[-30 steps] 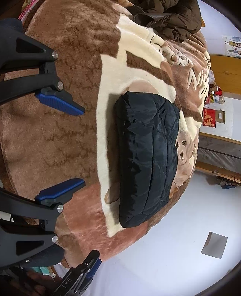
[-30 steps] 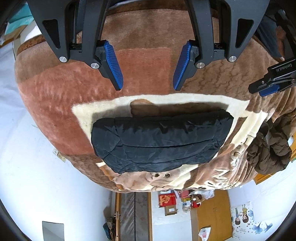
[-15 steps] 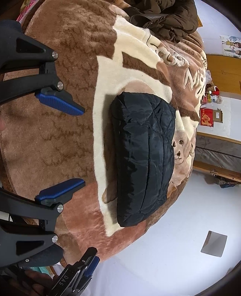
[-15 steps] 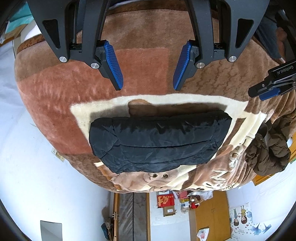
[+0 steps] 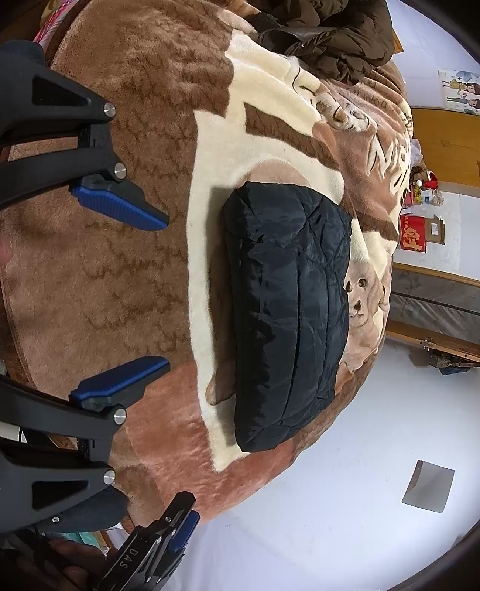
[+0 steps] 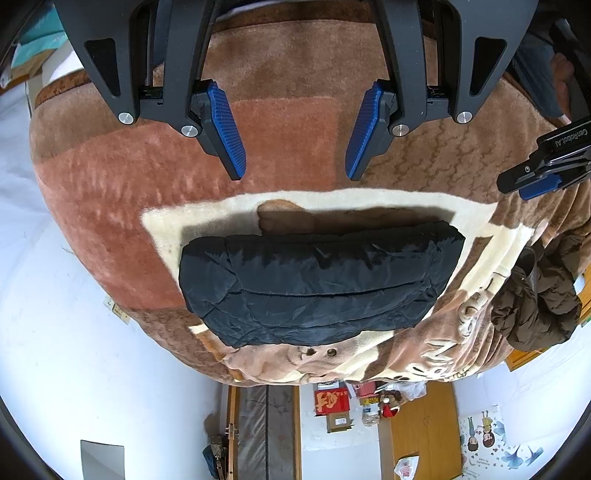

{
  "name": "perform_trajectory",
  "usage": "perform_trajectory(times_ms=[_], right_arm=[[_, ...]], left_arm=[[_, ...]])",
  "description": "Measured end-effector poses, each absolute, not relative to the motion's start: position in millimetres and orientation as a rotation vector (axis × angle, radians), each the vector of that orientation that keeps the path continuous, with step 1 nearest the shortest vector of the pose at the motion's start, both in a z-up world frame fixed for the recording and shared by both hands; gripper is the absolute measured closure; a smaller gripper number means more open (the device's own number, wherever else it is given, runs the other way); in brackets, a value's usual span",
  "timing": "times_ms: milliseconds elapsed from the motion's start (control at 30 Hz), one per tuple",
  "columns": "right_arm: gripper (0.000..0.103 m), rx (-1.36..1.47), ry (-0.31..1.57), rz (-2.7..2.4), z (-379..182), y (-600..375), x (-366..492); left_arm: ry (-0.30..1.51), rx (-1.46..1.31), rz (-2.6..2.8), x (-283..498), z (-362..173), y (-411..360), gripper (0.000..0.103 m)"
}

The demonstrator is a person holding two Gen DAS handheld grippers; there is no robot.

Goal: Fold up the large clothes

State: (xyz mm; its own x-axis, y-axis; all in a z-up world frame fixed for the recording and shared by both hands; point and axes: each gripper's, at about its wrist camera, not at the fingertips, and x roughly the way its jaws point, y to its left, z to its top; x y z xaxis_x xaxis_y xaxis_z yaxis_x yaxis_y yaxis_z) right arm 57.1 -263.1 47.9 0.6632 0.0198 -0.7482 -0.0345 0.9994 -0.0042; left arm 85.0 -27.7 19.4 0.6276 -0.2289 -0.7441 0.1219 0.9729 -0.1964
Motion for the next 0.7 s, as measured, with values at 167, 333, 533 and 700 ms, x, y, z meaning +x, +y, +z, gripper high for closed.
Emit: perform_trajectory(times_ms=[167,333,533,700], right_arm=[[0.046,-0.020,0.846,0.029,47.1,-262.6,57.0],[0.046,-0.018,0.848,0.028,46.5,-262.4,56.9],[0.046,-0.019,0.847,0.029,46.4,-262.4,56.9],[0.046,-0.019,0.848,0.029,46.3,-262.7,56.9]], left_arm=[[0.873,-0.134,-0.206,84.8,18.2,-27.8,0.031],[0.874,-0.131,-0.204,84.9,17.3,-28.2,0.031],[0.880,-0.136,-0.210,84.8,16.1,-28.4,0.031],[0.880,-0.135,-0.210,85.6,15.7,-30.3,0.031]])
